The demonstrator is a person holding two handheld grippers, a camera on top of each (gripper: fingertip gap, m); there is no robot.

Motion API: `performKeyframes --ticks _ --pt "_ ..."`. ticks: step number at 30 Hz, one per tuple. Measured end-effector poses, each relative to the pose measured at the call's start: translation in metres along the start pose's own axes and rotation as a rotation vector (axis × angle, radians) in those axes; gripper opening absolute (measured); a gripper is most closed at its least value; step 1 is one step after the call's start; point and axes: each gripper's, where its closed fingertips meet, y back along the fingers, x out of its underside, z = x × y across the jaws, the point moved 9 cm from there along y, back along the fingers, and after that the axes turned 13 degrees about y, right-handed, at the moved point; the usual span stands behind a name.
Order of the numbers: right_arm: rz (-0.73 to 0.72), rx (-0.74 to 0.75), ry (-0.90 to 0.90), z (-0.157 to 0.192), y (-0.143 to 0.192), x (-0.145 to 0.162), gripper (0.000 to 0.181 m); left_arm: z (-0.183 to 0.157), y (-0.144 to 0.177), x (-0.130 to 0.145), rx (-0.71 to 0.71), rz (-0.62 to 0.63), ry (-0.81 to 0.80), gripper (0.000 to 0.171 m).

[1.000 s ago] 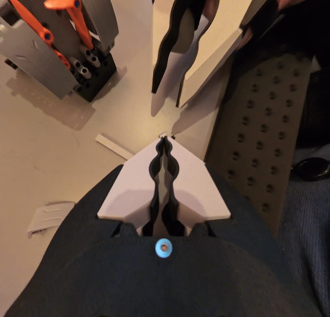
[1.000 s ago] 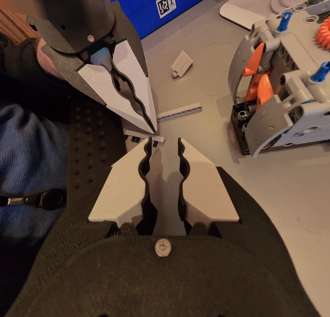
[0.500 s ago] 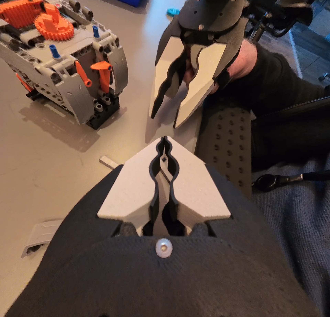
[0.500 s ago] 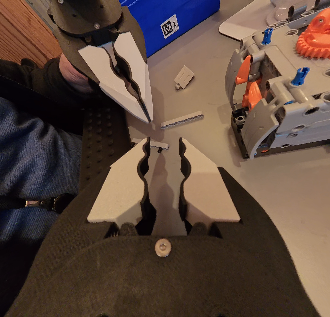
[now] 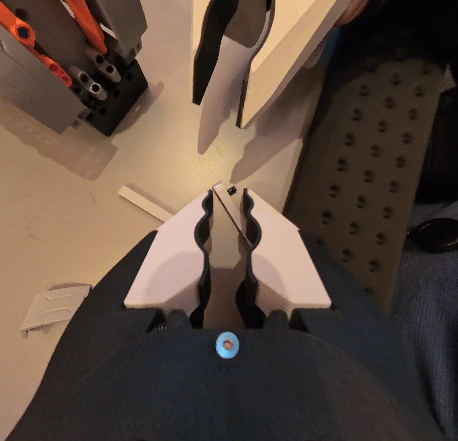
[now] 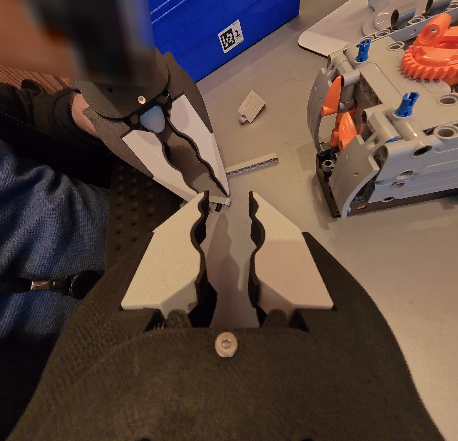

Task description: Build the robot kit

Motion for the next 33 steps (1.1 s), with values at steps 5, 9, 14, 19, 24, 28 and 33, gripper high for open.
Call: performKeyframes --ticks 5,9,14,19,24,28,33 --pt "-0.007 0.006 0.002 0.0 0.002 0.0 0.029 0.002 -0.003 0.003 -0.018 0.018 -0.003 0.01" --pt "-0.015 0.014 0.007 0.0 0.004 -0.001 0.029 0.004 -0.001 0.005 -0.033 0.008 -0.004 0.009" --pt "-0.007 0.013 -0.001 -0.001 0.004 0.0 0.029 0.008 0.007 0.001 0.009 -0.057 0.022 0.008" --pt "-0.026 -0.035 -0.006 0.003 0.002 -0.002 0.03 0.012 0.02 -0.007 0.134 -0.206 0.079 0.008" --pt "-0.115 -0.162 -0.07 0.012 -0.005 -0.01 0.031 0.012 0.047 -0.02 0.315 -0.461 0.142 0.008" --pt "-0.209 -0.219 -0.102 0.02 -0.015 -0.021 0.03 0.011 0.061 -0.027 0.418 -0.612 0.164 0.007" --pt "-0.36 -0.289 -0.157 0.025 -0.02 -0.034 0.02 0.007 0.069 -0.032 0.484 -0.716 0.161 0.006"
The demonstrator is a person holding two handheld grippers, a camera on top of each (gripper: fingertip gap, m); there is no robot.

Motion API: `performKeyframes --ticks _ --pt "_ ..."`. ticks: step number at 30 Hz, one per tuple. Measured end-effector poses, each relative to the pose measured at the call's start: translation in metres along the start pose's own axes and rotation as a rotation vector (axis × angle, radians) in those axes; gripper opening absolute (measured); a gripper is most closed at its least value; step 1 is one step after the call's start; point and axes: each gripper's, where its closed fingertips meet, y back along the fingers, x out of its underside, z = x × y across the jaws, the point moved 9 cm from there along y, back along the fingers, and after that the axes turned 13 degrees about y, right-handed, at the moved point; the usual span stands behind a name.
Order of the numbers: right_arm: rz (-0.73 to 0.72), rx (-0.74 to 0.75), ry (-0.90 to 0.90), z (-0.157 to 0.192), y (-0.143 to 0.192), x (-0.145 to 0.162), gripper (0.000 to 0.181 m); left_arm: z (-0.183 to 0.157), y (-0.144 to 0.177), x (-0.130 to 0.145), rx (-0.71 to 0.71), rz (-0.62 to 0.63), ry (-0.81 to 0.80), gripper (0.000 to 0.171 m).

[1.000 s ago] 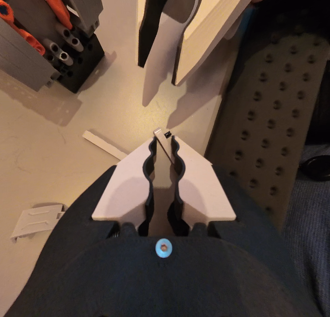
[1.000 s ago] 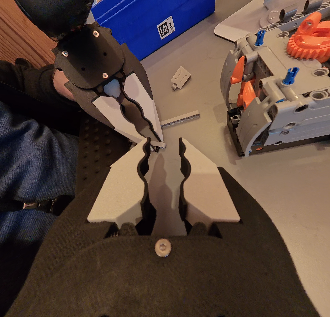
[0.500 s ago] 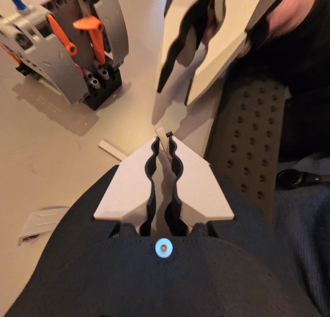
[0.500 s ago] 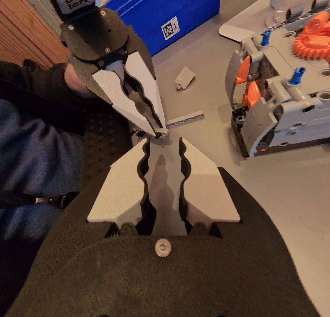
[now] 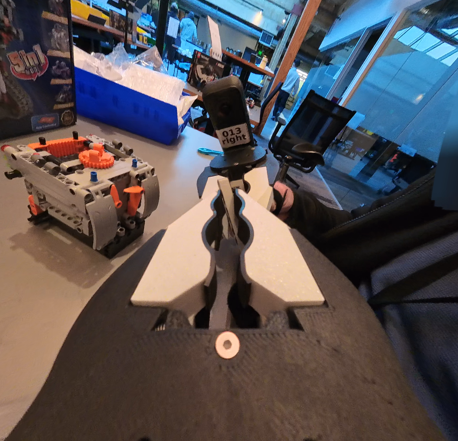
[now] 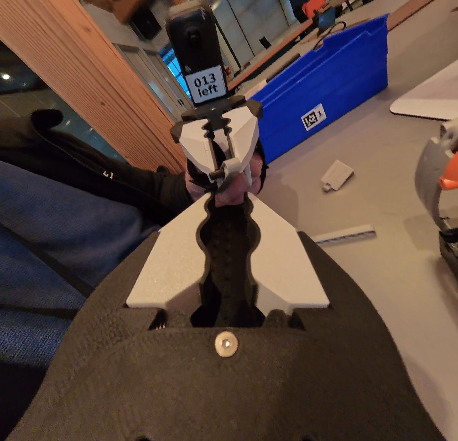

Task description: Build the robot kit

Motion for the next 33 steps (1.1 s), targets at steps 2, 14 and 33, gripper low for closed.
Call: performKeyframes --ticks 2,14,33 --pt "-0.029 -0.017 0.01 0.002 -0.002 -0.002 0.012 -0.001 0.001 -0.001 0.026 -0.03 0.007 0.006" --pt "-0.134 -0.016 0.022 0.007 -0.008 -0.01 0.021 0.0 0.009 -0.005 0.07 -0.101 0.029 0.006" --pt "0.068 0.172 0.122 0.008 0.001 -0.016 0.014 0.006 0.018 -0.006 0.037 -0.109 0.034 0.0"
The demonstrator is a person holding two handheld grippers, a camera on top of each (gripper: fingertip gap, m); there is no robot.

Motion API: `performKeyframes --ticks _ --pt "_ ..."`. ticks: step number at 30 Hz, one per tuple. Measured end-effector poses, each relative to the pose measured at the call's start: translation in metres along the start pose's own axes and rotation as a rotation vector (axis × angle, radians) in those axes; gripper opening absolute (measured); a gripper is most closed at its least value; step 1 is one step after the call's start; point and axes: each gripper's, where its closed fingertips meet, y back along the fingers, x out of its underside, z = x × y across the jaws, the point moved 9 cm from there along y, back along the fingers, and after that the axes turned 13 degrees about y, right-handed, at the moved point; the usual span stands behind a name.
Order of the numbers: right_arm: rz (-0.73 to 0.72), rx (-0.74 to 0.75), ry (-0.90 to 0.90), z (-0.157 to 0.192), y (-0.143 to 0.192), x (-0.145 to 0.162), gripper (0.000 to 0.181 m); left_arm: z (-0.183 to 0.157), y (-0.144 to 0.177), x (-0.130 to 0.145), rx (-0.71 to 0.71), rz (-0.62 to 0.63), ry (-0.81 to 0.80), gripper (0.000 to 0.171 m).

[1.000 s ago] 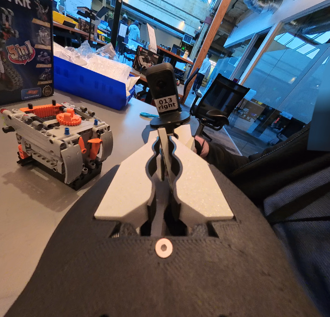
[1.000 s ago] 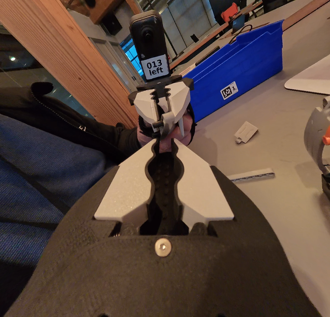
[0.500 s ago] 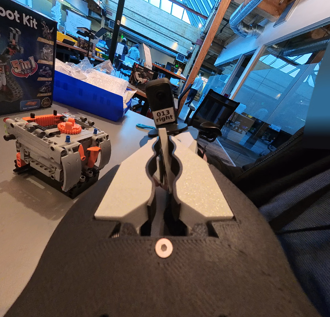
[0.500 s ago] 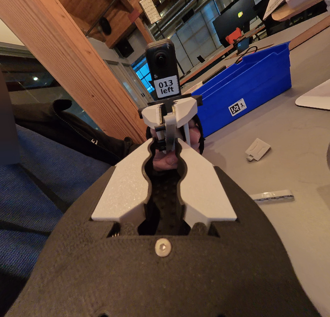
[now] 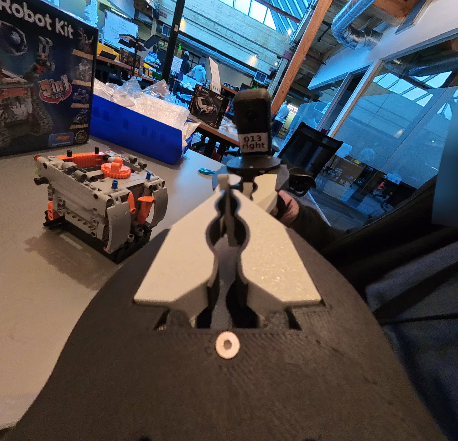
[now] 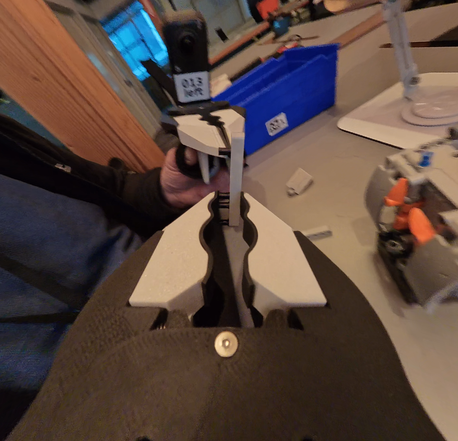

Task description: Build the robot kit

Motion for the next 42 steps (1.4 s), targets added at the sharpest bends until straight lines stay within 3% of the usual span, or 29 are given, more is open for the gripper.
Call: performKeyframes --ticks 4,11,14,16,19,32,36,40,42 --pt "0.151 0.181 0.108 -0.004 0.013 0.0 0.014 0.004 0.002 0.001 -0.077 0.019 -0.023 0.0" --pt "0.361 0.388 0.28 0.002 0.005 -0.001 0.013 0.004 -0.012 0.008 -0.155 0.107 -0.06 0.026" --pt "0.455 0.477 0.382 0.005 -0.004 0.002 0.014 0.004 -0.015 0.01 -0.201 0.128 -0.078 0.024" --pt "0.476 0.507 0.42 0.008 -0.008 0.002 0.013 0.006 -0.014 0.011 -0.23 0.126 -0.077 0.012" --pt "0.485 0.549 0.464 0.009 -0.01 0.001 0.013 0.011 -0.011 0.01 -0.213 0.113 -0.027 0.009" --pt "0.293 0.348 0.316 0.017 0.005 -0.003 0.028 0.014 -0.005 0.006 -0.011 0.072 0.103 0.005" --pt "0.177 0.263 0.256 0.018 0.016 -0.011 0.025 0.013 -0.005 0.005 0.06 0.091 0.114 0.005" --pt "0.213 0.273 0.278 0.014 0.015 -0.011 0.008 0.012 -0.01 0.009 0.053 0.134 0.083 0.005" --pt "0.23 0.277 0.285 0.013 0.013 -0.008 0.008 0.013 -0.011 0.01 0.045 0.146 0.083 0.005"
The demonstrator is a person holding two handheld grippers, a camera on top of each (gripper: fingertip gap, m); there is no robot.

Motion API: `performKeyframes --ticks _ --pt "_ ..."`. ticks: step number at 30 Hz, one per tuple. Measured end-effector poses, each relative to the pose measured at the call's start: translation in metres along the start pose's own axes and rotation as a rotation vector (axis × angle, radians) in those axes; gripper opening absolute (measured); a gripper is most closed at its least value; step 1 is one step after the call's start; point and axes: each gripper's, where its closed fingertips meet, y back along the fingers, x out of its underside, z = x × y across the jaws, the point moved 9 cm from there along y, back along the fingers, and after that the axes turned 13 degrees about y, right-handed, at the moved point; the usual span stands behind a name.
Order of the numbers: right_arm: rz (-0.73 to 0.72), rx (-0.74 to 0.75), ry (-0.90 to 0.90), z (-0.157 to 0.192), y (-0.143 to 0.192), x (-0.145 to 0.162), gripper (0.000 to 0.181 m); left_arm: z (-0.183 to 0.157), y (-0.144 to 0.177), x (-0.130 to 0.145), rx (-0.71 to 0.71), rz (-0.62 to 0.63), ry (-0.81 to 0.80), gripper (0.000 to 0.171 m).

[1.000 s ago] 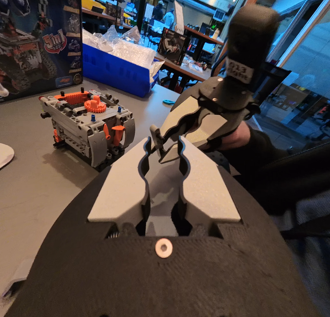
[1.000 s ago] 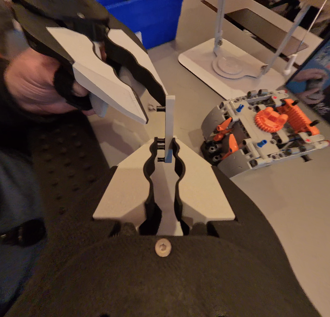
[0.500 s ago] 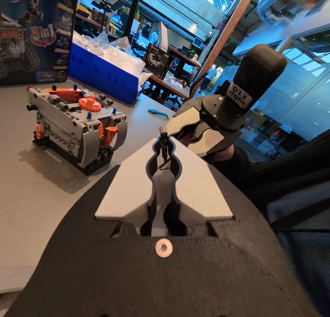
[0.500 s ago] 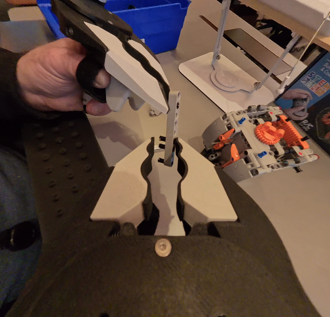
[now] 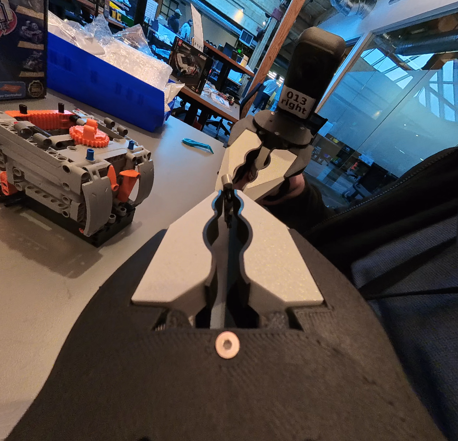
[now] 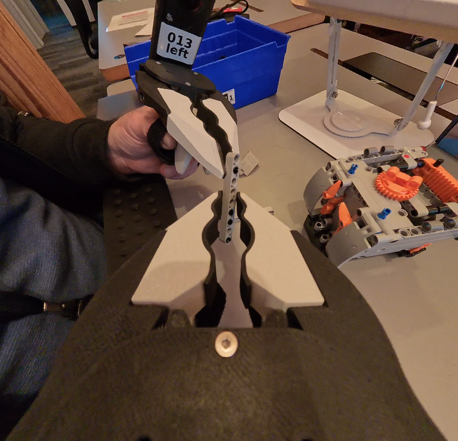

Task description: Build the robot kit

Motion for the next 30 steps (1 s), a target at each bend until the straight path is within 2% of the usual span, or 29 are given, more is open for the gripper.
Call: performKeyframes --ticks 8,12,22,26,30 --pt "0.028 -0.004 -0.068 -0.004 -0.002 0.012 0.007 0.009 -0.004 0.005 -0.043 0.043 0.052 0.005" --pt "0.079 -0.019 -0.136 -0.009 -0.005 0.025 0.007 0.017 -0.004 0.009 -0.145 0.082 0.057 0.008" --pt "0.387 -0.054 -0.274 -0.016 -0.02 0.068 0.007 0.03 0.001 0.021 -0.43 0.242 -0.006 0.013" --pt "0.455 -0.058 -0.286 -0.016 -0.029 0.076 0.007 0.033 0.0 0.024 -0.443 0.277 0.0 0.013" --pt "0.445 -0.052 -0.266 -0.016 -0.029 0.074 0.013 0.034 0.0 0.026 -0.449 0.295 0.0 0.012"
